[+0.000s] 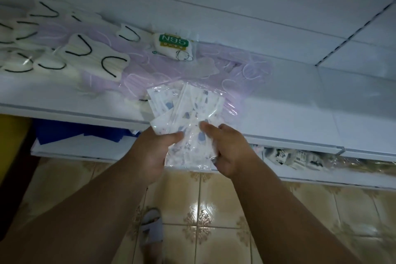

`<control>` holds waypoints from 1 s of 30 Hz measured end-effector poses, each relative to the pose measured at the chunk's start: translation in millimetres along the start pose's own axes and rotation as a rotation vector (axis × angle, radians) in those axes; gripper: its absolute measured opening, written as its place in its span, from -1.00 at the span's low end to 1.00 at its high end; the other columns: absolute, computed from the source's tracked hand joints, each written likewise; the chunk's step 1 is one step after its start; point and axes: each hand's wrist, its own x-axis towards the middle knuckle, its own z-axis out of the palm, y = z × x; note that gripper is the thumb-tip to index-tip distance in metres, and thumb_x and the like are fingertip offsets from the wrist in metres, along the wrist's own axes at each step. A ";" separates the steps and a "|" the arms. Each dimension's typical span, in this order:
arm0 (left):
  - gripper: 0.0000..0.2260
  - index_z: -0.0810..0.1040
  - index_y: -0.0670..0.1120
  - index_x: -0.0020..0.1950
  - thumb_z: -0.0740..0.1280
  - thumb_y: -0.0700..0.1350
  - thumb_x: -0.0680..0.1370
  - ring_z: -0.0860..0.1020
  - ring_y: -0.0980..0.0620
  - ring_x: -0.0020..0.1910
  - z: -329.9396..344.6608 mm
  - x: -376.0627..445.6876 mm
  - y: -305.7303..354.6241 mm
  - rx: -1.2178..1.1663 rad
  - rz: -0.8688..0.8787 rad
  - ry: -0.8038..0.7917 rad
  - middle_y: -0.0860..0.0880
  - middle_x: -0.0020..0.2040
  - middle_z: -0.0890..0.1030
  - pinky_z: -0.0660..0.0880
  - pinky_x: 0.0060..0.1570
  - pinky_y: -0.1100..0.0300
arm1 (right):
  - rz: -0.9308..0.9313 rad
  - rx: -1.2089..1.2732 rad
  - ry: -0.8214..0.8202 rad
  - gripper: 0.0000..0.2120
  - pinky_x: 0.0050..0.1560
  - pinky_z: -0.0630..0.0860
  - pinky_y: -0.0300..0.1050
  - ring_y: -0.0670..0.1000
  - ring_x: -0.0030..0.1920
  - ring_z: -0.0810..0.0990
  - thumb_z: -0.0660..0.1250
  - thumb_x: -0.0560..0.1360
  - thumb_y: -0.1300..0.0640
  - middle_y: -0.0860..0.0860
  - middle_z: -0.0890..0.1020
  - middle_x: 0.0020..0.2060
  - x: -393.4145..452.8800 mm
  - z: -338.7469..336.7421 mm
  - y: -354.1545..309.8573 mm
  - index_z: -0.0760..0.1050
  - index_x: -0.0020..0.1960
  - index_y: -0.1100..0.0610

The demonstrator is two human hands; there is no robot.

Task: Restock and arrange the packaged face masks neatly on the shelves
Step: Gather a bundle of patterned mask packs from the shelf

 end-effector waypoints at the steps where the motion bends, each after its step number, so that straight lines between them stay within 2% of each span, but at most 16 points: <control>1: -0.66 0.60 -0.10 0.30 0.40 -0.31 0.54 0.67 -0.15 0.12 1.6 -12.9 -4.5 0.009 0.014 -0.021 -0.12 0.15 0.70 0.60 0.10 -0.13 | 0.042 0.061 -0.048 -0.71 0.04 0.64 0.20 0.22 0.04 0.70 0.52 0.46 0.16 0.23 0.67 0.09 -11.7 -4.9 4.1 0.48 0.05 0.25; 3: -0.63 0.58 -0.11 0.30 0.40 -0.35 0.52 0.69 -0.12 0.09 7.6 -43.3 -13.3 0.037 0.054 -0.028 -0.11 0.13 0.70 0.65 -0.03 -0.02 | 0.027 0.048 -0.080 -0.82 0.10 0.61 0.25 0.23 0.07 0.69 0.48 0.48 0.22 0.22 0.69 0.05 -38.4 -18.4 13.2 0.49 -0.03 0.22; 6: -0.63 0.60 -0.07 0.26 0.45 -0.32 0.48 0.69 -0.08 0.07 22.1 -96.4 -23.8 0.135 0.095 -0.020 -0.06 0.10 0.72 0.64 -0.04 0.01 | -0.014 0.129 -0.189 -0.70 0.17 0.58 0.23 0.22 0.14 0.66 0.46 0.46 0.21 0.20 0.68 0.13 -90.4 -41.9 23.8 0.55 0.17 0.24; 9: -0.67 0.62 -0.06 0.24 0.47 -0.04 0.50 0.68 -0.09 0.08 41.7 -152.3 -32.0 0.189 0.091 -0.008 -0.07 0.07 0.72 0.56 0.19 -0.12 | -0.083 0.119 -0.189 -0.71 0.07 0.63 0.11 0.16 0.07 0.70 0.38 0.54 0.30 0.15 0.70 0.08 -151.6 -67.0 27.5 0.56 0.26 0.23; 11: -0.64 0.68 -0.05 0.15 0.31 0.18 0.58 0.68 -0.11 0.08 58.7 -190.2 -30.8 0.034 0.005 0.001 -0.09 0.05 0.72 0.51 0.25 -0.11 | -0.145 0.097 -0.120 -0.77 -0.08 0.65 0.00 0.06 -0.08 0.73 0.37 0.55 0.31 0.08 0.73 -0.06 -191.3 -87.4 21.4 0.56 0.21 0.24; 12: -0.61 0.68 -0.03 0.14 0.25 0.22 0.60 0.67 -0.13 0.09 68.0 -208.6 -29.7 -0.032 -0.025 0.002 -0.10 0.07 0.72 0.50 0.26 -0.12 | -0.174 0.094 -0.100 -0.79 -0.09 0.65 0.00 0.04 -0.10 0.73 0.36 0.56 0.30 0.06 0.74 -0.07 -210.3 -97.2 16.8 0.56 0.19 0.22; 13: -0.64 0.66 -0.02 0.17 0.25 0.20 0.62 0.68 -0.14 0.10 78.1 -224.9 -29.5 -0.052 -0.019 0.004 -0.11 0.11 0.71 0.50 0.27 -0.14 | -0.196 0.097 -0.097 -0.80 -0.05 0.65 0.03 0.04 -0.09 0.73 0.36 0.57 0.28 0.07 0.74 -0.06 -228.8 -106.0 12.4 0.56 0.19 0.20; 16: -0.83 0.61 -0.02 0.21 0.31 -0.08 0.65 0.68 -0.13 0.09 108.2 -262.3 -32.0 0.118 0.156 0.008 -0.10 0.13 0.70 0.52 0.26 -0.20 | -0.283 0.063 -0.129 -0.79 0.19 0.56 0.25 0.10 0.01 0.72 0.36 0.58 0.23 0.07 0.73 0.02 -275.9 -123.5 4.9 0.55 0.21 0.13; 19: -0.81 0.60 -0.06 0.19 0.34 -0.23 0.61 0.66 -0.17 0.13 136.1 -283.1 -23.6 0.195 0.268 0.017 -0.10 0.09 0.71 0.52 0.25 -0.21 | -0.387 0.108 -0.149 -0.69 0.22 0.56 0.23 0.15 0.10 0.69 0.38 0.55 0.33 0.10 0.70 0.10 -305.9 -130.5 -1.2 0.53 0.27 0.16; 21: -0.80 0.58 -0.09 0.18 0.34 -0.29 0.60 0.66 -0.17 0.12 150.3 -294.1 -16.5 0.174 0.298 0.012 -0.13 0.10 0.70 0.58 0.15 -0.09 | -0.451 0.130 -0.104 -0.70 0.21 0.57 0.21 0.14 0.10 0.69 0.37 0.54 0.36 0.11 0.71 0.09 -318.9 -132.6 -7.4 0.55 0.26 0.19; 23: -0.84 0.59 -0.05 0.16 0.35 -0.21 0.61 0.67 -0.16 0.06 158.4 -304.3 -9.9 0.137 0.307 0.026 -0.14 0.11 0.70 0.55 -0.05 0.07 | -0.477 0.163 -0.038 -0.73 0.20 0.57 0.21 0.13 0.07 0.70 0.36 0.55 0.37 0.10 0.72 0.05 -329.5 -129.6 -17.2 0.58 0.22 0.19; 24: -0.86 0.61 0.00 0.16 0.37 -0.12 0.61 0.67 -0.18 0.06 159.9 -309.3 -6.0 0.100 0.300 0.041 -0.11 0.10 0.71 0.53 -0.01 0.07 | -0.483 0.166 -0.012 -0.75 0.19 0.58 0.22 0.13 0.06 0.71 0.36 0.55 0.36 0.08 0.73 0.03 -334.0 -126.1 -23.0 0.59 0.19 0.17; 25: -0.85 0.63 0.04 0.15 0.38 -0.01 0.60 0.66 -0.21 0.11 162.4 -315.3 0.4 0.053 0.293 0.063 -0.06 0.10 0.71 0.52 0.11 0.01 | -0.488 0.151 0.007 -0.77 0.18 0.59 0.23 0.11 0.03 0.71 0.37 0.54 0.34 0.05 0.74 0.00 -338.5 -121.5 -29.7 0.61 0.16 0.13; 27: -0.79 0.64 0.09 0.14 0.39 0.11 0.56 0.64 -0.17 0.16 165.5 -325.1 19.8 -0.005 0.325 0.110 0.01 0.10 0.72 0.45 0.31 -0.19 | -0.510 0.089 0.023 -0.81 0.12 0.61 0.24 0.08 -0.02 0.73 0.38 0.54 0.29 -0.01 0.75 -0.07 -346.8 -107.4 -46.6 0.63 0.08 0.06; 30: -0.92 0.63 0.08 0.08 0.35 -0.04 0.62 0.68 -0.10 0.07 168.0 -328.7 59.6 0.005 0.459 0.163 0.00 0.02 0.73 0.55 0.19 -0.23 | -0.589 0.020 0.002 -0.84 0.07 0.63 0.16 0.11 -0.06 0.73 0.36 0.56 0.23 -0.03 0.75 -0.12 -350.6 -76.1 -78.5 0.64 0.00 0.00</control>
